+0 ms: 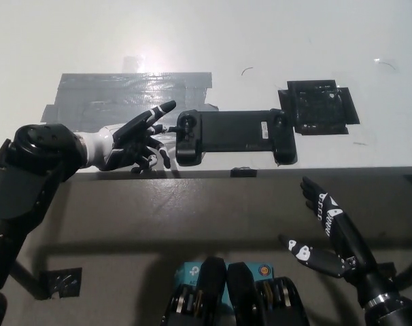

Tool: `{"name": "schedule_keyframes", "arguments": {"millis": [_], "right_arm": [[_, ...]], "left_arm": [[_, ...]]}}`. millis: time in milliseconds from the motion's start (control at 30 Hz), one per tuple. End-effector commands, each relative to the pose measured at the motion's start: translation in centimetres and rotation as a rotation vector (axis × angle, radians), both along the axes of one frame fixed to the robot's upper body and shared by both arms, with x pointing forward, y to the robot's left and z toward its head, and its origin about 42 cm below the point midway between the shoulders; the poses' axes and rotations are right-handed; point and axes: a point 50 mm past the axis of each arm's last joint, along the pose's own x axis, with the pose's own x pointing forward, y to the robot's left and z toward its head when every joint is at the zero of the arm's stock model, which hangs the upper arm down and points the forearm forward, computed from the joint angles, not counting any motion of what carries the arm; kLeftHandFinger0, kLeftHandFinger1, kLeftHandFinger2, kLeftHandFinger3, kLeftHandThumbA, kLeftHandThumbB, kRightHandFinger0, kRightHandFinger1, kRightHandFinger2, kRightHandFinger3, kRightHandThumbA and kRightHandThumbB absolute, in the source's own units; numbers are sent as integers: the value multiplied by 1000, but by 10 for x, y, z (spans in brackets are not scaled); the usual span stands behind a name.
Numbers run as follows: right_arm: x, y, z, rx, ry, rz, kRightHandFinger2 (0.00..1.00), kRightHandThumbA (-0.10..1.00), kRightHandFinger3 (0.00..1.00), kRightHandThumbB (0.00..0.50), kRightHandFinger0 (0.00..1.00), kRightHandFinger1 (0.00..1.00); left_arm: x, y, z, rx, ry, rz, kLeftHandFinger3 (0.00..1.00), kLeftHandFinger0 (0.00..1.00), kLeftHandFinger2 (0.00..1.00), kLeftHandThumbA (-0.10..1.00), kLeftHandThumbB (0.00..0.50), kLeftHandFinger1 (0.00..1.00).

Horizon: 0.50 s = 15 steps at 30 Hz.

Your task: A controller is being placed at the center of the desk near the left hand and the robot uses its left hand's index finger to press a button at the left area of the controller

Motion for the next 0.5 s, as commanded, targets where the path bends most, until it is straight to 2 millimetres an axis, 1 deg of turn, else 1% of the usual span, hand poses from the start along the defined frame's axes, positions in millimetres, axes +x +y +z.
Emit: {"name": "schedule_keyframes", "arguments": {"millis": [0, 67, 200, 267, 300, 367, 400, 433, 467], "right_arm": [[4, 0, 15, 6, -58, 26, 1000, 735, 1000, 257, 1000, 1000], [4, 0, 15, 9, -57, 27, 1000, 729, 1000, 252, 1000, 1000], [3, -1, 14, 5, -58, 23, 1000, 731, 1000, 256, 1000, 1000], [3, 0, 13, 8, -56, 25, 1000, 731, 1000, 258, 1000, 1000], [2, 0, 12, 8, -55, 24, 1000, 730, 1000, 259, 1000, 1000], [2, 0, 12, 10, -54, 24, 1000, 730, 1000, 261, 1000, 1000], [2, -1, 11, 9, -53, 26, 1000, 731, 1000, 263, 1000, 1000], [2, 0, 11, 6, -55, 27, 1000, 734, 1000, 262, 1000, 1000], [2, 0, 12, 2, -53, 29, 1000, 736, 1000, 262, 1000, 1000]], "left_arm": [[1, -5, 2, -1, 5, 2, 1000, 62, 340, 1000, 408, 90], [0, -5, -1, 1, 12, -1, 1000, 59, 321, 1000, 413, 62], [-3, -8, -11, 7, 30, -5, 1000, 59, 328, 1000, 428, 64], [-6, -9, -18, 6, 44, -4, 1000, 26, 296, 1000, 436, 26], [-7, -10, -23, 5, 56, -4, 1000, 6, 318, 1000, 437, 37], [-9, -11, -31, 16, 74, -6, 1000, 28, 336, 1000, 440, 53], [-10, -11, -35, 13, 85, -1, 1000, 29, 328, 1000, 438, 50], [-12, -11, -40, 25, 96, -6, 1000, 3, 291, 1000, 422, 24], [-13, -12, -45, 38, 106, -10, 1000, 0, 274, 1000, 433, 10]]}}
